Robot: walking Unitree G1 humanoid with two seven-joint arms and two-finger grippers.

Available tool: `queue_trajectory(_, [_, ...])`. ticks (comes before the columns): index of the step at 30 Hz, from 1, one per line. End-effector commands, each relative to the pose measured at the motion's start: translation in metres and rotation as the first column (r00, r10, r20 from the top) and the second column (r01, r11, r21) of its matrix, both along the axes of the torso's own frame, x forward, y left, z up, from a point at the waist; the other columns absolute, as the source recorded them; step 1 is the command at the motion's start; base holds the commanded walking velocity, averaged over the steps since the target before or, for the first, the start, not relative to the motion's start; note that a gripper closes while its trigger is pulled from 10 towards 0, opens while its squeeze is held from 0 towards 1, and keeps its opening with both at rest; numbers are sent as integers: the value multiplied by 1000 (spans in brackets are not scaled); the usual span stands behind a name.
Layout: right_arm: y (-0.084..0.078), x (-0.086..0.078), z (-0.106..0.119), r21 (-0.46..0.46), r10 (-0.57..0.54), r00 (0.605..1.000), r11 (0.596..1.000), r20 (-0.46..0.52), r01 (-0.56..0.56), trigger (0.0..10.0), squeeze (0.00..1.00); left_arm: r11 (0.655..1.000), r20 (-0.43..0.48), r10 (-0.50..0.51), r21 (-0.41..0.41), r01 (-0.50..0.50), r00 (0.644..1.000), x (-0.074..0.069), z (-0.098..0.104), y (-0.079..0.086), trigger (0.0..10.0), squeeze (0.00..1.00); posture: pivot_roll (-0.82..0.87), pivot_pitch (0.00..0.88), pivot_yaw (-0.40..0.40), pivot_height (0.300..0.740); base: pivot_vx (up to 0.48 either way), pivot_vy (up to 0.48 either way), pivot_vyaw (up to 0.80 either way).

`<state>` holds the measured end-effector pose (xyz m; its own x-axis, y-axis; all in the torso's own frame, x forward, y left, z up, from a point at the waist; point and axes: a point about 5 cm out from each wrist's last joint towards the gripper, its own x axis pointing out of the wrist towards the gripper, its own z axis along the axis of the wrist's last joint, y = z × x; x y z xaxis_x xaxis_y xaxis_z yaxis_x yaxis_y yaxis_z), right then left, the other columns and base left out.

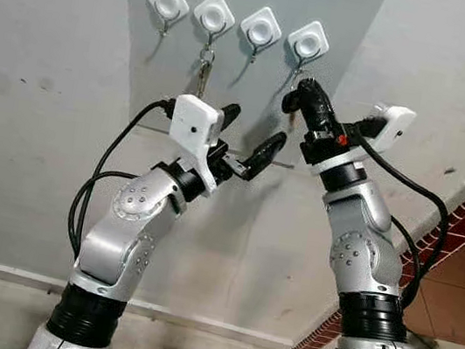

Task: Hang keys on a hook

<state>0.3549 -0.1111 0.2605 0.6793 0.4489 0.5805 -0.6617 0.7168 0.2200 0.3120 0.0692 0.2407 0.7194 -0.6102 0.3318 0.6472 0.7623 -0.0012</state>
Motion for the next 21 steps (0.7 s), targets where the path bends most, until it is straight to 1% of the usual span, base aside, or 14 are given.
queue_trajectory(1, [0,2,8,20,17,1000,1000,17,-17,10000,0,1000,13,5,-7,-5,1000,-1,4,0,10000,0,23,69,-70,740,0,0,0])
queue_trajectory(9, [3,2,7,0,37,999,999,17,-37,10000,0,1000,13,7,-7,-7,1000,0,4,1,10000,0,26,67,-72,740,0,0,0])
queue_trajectory(16, [1,1,-2,-23,21,1000,1000,-1,-21,10000,0,1000,11,9,-9,-9,1000,-1,4,1,10000,0,27,64,-74,740,0,0,0])
queue_trajectory(21, [-3,2,-2,-29,2,1000,1000,7,-2,10000,0,1000,12,7,-14,-7,1000,-1,5,0,10000,0,27,60,-75,740,0,0,0])
